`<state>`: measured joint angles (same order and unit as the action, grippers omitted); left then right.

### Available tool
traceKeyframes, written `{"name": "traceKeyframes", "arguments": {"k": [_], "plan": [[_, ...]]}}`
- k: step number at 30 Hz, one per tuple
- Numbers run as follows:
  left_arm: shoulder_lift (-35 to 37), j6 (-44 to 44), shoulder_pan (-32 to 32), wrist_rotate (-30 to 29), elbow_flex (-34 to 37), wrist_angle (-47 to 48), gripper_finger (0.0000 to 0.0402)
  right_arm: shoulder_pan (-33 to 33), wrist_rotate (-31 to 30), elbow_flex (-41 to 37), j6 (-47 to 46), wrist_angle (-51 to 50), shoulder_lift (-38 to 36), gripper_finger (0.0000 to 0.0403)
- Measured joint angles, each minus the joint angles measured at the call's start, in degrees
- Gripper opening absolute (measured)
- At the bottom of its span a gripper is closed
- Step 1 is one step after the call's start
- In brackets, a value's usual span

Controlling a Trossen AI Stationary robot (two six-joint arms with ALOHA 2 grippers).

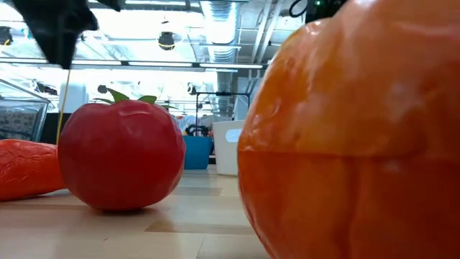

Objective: Sort produce into baskets
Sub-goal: Put the right orange carrot into the wire basket

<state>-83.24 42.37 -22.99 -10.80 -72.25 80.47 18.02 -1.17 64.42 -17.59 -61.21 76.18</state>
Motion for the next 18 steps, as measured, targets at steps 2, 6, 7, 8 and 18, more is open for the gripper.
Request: {"name": "traceKeyframes", "arguments": {"k": [2, 6, 7, 8, 18], "plan": [[0.0, -3.2, 1.8, -0.7, 0.0, -1.5, 0.0182, -1.5, 0.0, 0.0, -2.2, 0.0, 0.1, 0.027], [0.0, -8.7, 4.8, -2.6, 0.0, -4.1, 0.0182, -4.3, -0.2, 0.0, -3.6, 0.0, 1.8, 0.027], [0.0, -9.8, 5.4, -3.3, 0.0, -4.7, 0.0182, -5.0, -0.3, 0.0, -3.7, 0.1, 2.5, 0.027], [0.0, -10.7, 6.0, -3.9, 0.0, -5.4, 0.0182, -5.6, -0.3, 0.0, -4.0, 0.1, 3.2, 0.027], [0.0, -17.0, 8.9, -6.1, 0.0, -10.6, 0.0182, -7.7, -5.0, -0.1, -5.4, -0.1, 13.6, 0.027]]}}
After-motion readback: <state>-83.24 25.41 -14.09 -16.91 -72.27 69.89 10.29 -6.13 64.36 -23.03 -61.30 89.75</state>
